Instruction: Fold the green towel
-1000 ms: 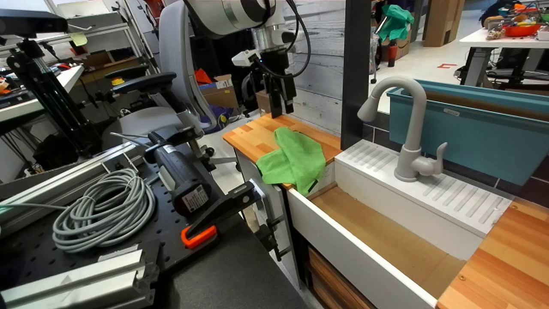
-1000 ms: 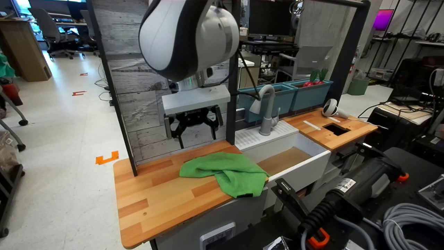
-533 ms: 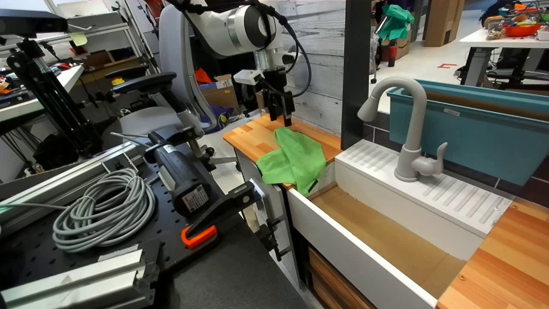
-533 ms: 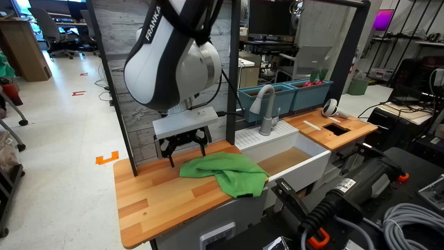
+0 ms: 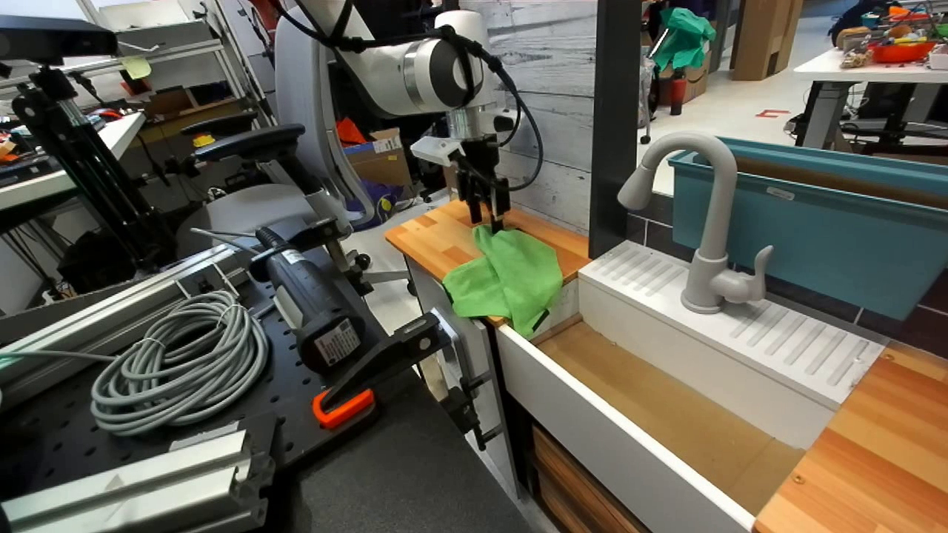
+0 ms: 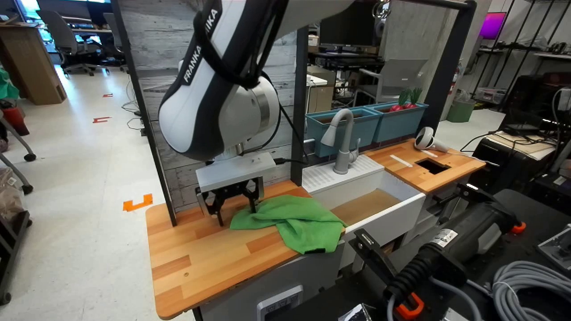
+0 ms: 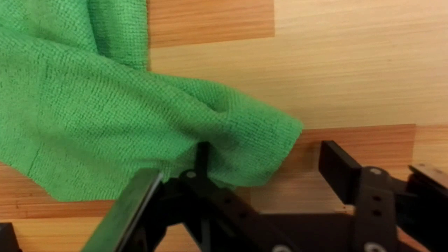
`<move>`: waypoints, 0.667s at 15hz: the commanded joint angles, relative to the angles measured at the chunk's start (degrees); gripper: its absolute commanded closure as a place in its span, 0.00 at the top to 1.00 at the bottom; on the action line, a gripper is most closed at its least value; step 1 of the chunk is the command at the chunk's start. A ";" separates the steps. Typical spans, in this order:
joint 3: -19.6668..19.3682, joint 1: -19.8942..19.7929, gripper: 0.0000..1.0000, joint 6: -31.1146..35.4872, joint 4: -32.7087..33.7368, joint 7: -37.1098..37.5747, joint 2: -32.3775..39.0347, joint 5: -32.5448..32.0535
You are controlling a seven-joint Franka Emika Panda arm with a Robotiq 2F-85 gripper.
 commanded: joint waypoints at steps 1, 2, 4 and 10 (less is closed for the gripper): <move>-0.13 0.29 0.51 -1.20 4.48 -3.18 3.24 2.53; 0.03 0.17 0.42 -1.36 4.90 -3.59 3.67 2.82; 0.12 -0.01 0.28 -1.79 5.19 -4.31 3.93 3.33; -0.28 1.19 0.00 -2.97 4.24 -4.45 3.30 2.90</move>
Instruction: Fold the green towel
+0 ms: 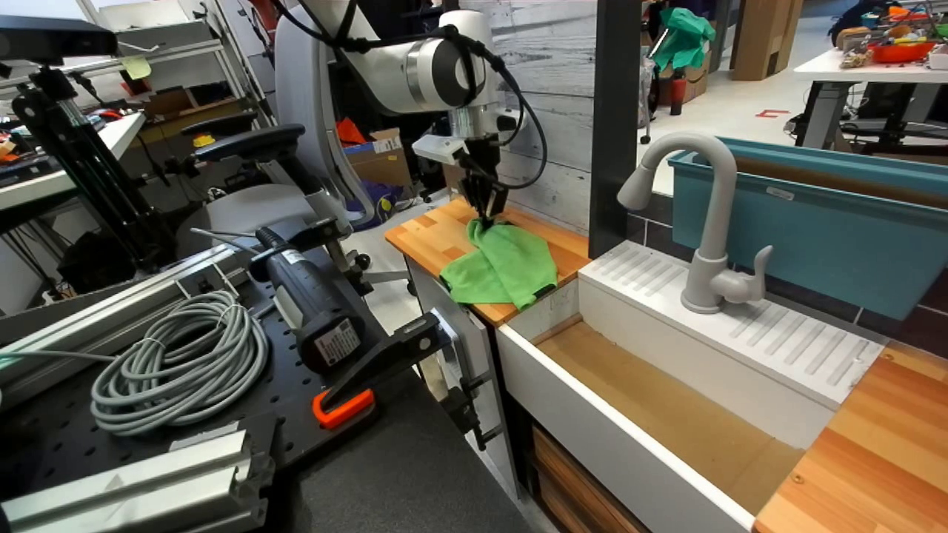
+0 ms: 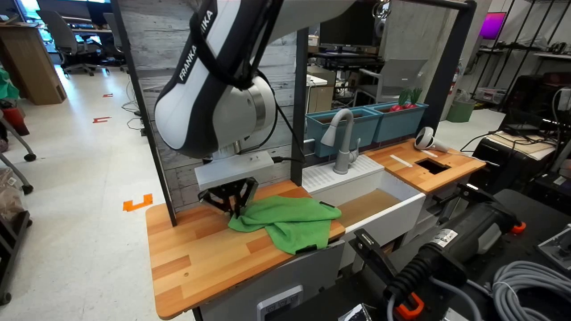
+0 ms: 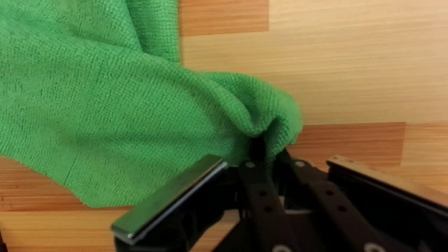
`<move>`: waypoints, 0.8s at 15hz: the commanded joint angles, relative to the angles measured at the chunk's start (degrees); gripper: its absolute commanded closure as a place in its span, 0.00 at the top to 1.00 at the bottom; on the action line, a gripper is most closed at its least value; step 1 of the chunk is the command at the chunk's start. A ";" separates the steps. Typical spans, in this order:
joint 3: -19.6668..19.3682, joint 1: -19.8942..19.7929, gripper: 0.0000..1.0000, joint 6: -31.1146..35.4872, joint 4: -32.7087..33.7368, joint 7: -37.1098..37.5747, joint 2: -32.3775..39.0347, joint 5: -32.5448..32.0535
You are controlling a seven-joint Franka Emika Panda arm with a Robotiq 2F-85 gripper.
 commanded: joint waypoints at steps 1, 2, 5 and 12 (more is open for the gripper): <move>-0.71 1.88 0.02 -1.06 1.31 -1.30 2.00 0.96; -0.90 2.59 0.02 -0.94 0.97 -1.19 1.81 0.52; -1.35 5.64 0.00 -1.24 1.28 -0.70 1.85 -0.67; -2.27 14.17 0.01 -2.04 -0.14 1.12 -0.52 -3.03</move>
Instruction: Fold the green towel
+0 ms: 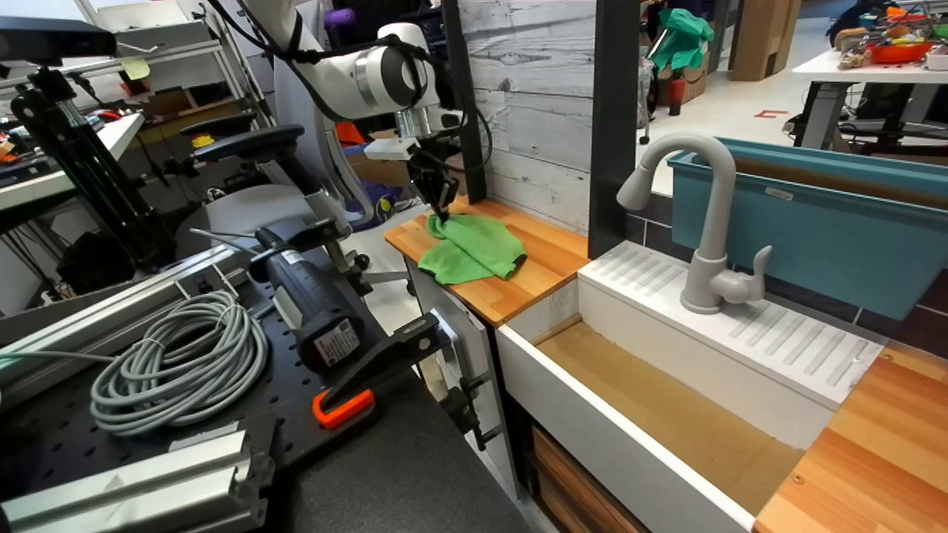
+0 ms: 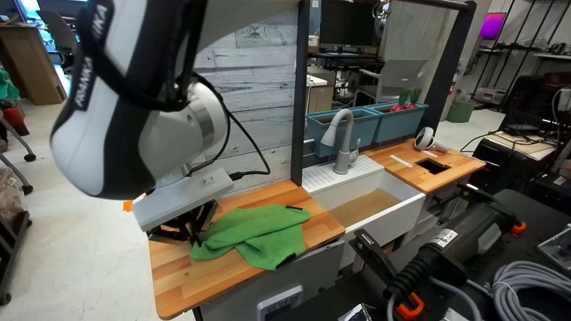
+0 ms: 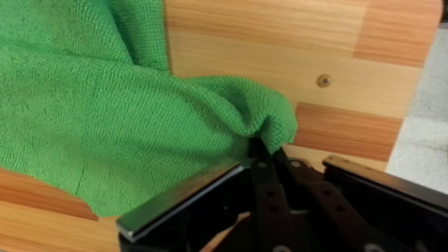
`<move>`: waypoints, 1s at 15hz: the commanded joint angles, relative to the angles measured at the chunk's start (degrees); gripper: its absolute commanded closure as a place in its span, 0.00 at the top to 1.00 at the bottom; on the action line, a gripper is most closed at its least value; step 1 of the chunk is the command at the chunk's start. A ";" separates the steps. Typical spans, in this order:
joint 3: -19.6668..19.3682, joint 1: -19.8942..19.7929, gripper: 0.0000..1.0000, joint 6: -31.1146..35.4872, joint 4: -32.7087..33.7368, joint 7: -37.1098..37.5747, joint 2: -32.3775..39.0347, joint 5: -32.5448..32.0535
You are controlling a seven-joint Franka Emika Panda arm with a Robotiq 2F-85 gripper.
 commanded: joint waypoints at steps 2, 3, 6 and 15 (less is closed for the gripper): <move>-0.90 4.57 0.01 -0.18 -2.85 1.93 -2.82 -1.65; -0.69 4.89 0.01 -0.25 -4.15 1.73 -4.09 -1.54; -0.68 4.98 0.01 1.82 -10.52 2.19 -9.59 -1.08; -6.46 3.14 0.01 7.39 -29.84 5.02 -23.98 -2.09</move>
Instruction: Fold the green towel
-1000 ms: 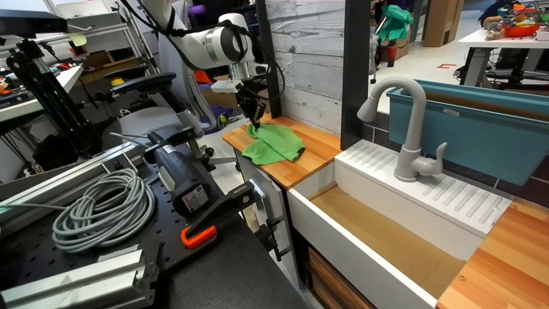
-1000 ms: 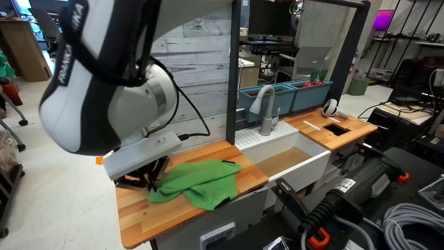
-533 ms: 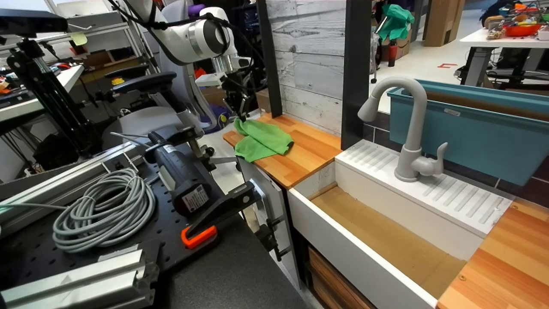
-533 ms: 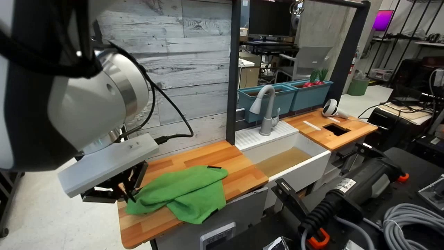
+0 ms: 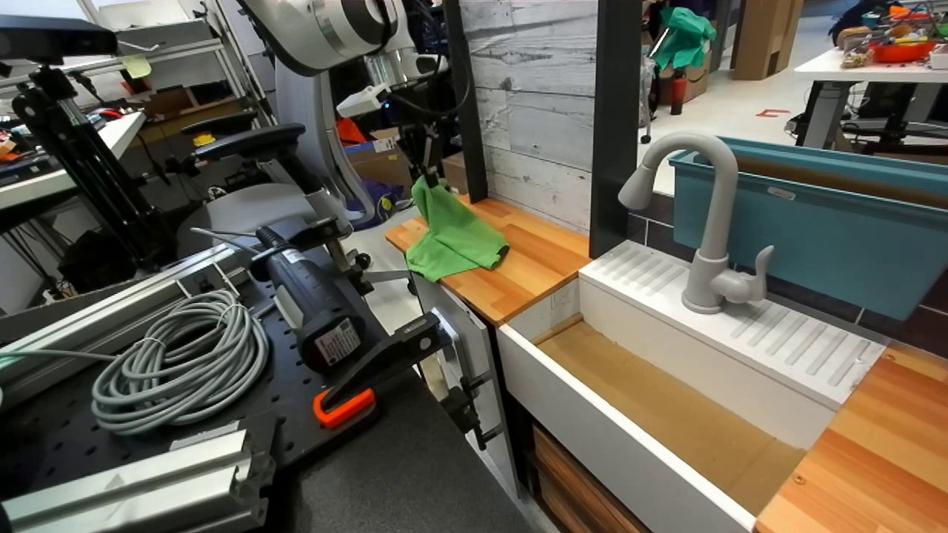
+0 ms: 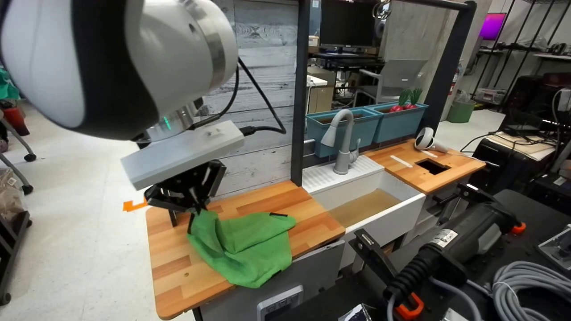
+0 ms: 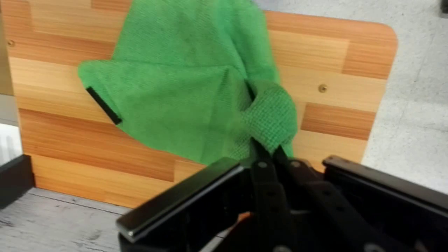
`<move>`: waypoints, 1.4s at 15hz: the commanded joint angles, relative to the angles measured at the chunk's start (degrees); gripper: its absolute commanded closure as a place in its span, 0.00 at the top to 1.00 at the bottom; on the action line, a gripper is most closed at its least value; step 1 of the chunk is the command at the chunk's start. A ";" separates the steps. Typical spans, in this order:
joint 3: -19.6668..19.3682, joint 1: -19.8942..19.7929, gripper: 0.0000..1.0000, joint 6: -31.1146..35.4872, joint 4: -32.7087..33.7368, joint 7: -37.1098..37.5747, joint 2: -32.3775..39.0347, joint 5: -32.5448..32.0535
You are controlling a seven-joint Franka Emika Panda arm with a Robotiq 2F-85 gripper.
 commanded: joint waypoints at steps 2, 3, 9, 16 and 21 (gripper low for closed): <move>-2.98 -2.15 0.01 4.80 -13.16 2.07 -7.22 -1.81; -4.20 -2.28 0.01 6.33 -15.50 3.28 -7.89 -2.20; -8.54 -6.24 0.01 10.51 -20.00 4.40 -6.04 -3.62; -8.12 -11.58 0.29 8.68 -14.87 2.54 -0.07 -2.52; -8.03 -12.56 0.59 7.50 -11.17 1.59 4.26 -2.08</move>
